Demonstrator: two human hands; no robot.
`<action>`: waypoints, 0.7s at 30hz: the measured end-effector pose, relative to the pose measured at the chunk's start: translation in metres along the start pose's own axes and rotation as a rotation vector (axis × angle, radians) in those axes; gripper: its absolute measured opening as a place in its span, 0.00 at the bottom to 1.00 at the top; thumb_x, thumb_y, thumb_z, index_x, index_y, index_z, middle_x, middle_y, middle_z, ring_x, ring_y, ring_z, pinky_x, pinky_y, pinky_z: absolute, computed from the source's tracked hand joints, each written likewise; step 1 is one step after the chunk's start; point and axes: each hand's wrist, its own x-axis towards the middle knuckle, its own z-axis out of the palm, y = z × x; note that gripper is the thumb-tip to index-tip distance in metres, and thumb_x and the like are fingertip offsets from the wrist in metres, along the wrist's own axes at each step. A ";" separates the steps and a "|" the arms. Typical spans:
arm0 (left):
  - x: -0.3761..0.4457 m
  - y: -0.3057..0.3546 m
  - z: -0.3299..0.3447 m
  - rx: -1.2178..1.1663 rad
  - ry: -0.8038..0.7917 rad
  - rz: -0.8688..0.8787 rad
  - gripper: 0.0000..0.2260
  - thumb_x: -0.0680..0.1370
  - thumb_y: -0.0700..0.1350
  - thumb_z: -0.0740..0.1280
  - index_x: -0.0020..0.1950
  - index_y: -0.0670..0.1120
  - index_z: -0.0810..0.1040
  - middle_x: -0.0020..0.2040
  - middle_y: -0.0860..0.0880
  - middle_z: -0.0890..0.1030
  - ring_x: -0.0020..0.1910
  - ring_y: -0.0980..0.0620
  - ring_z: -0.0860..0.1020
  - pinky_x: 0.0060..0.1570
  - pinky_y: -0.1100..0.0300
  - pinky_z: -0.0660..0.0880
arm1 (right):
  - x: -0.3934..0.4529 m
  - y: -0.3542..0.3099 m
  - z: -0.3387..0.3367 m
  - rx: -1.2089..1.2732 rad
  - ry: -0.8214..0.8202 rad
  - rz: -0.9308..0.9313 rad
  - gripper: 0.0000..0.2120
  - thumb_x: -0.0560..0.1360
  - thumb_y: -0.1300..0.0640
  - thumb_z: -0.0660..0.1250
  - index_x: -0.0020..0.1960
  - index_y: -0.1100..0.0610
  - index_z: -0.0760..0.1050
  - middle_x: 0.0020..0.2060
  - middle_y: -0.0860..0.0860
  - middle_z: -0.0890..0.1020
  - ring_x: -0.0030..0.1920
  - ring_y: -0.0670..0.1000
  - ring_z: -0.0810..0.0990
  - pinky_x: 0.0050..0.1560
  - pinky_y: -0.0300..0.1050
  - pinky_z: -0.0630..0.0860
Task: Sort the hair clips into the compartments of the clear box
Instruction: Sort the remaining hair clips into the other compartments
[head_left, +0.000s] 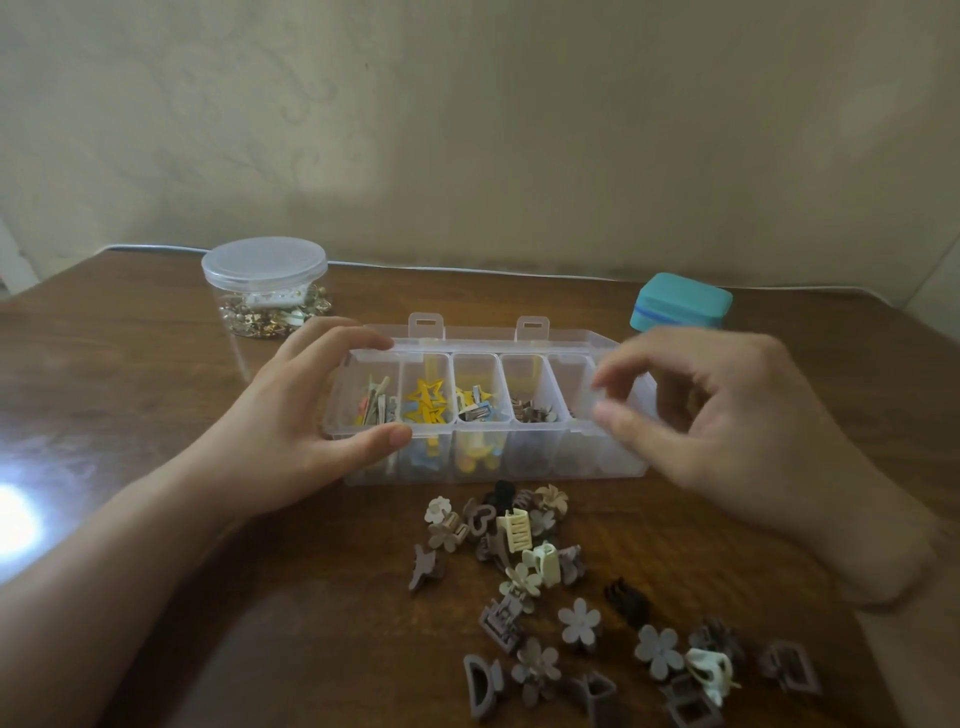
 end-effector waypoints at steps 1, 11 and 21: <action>0.000 0.000 0.000 -0.003 -0.001 -0.003 0.31 0.67 0.67 0.67 0.66 0.54 0.72 0.63 0.57 0.70 0.64 0.56 0.70 0.61 0.62 0.67 | -0.001 -0.005 -0.001 0.002 -0.122 -0.024 0.07 0.71 0.47 0.68 0.49 0.42 0.78 0.36 0.35 0.78 0.35 0.42 0.77 0.31 0.32 0.70; 0.000 0.000 0.000 0.001 -0.002 -0.001 0.31 0.67 0.68 0.67 0.66 0.54 0.72 0.63 0.58 0.70 0.64 0.57 0.70 0.60 0.62 0.67 | -0.004 -0.006 0.021 -0.284 -0.459 -0.103 0.16 0.76 0.46 0.65 0.62 0.36 0.70 0.56 0.35 0.78 0.57 0.38 0.74 0.57 0.42 0.74; 0.000 0.000 -0.001 -0.004 -0.005 -0.001 0.31 0.68 0.67 0.68 0.66 0.54 0.71 0.64 0.57 0.71 0.64 0.57 0.70 0.60 0.69 0.65 | 0.001 0.009 0.004 -0.022 0.066 0.134 0.13 0.69 0.44 0.69 0.53 0.43 0.76 0.43 0.37 0.79 0.36 0.41 0.76 0.38 0.42 0.76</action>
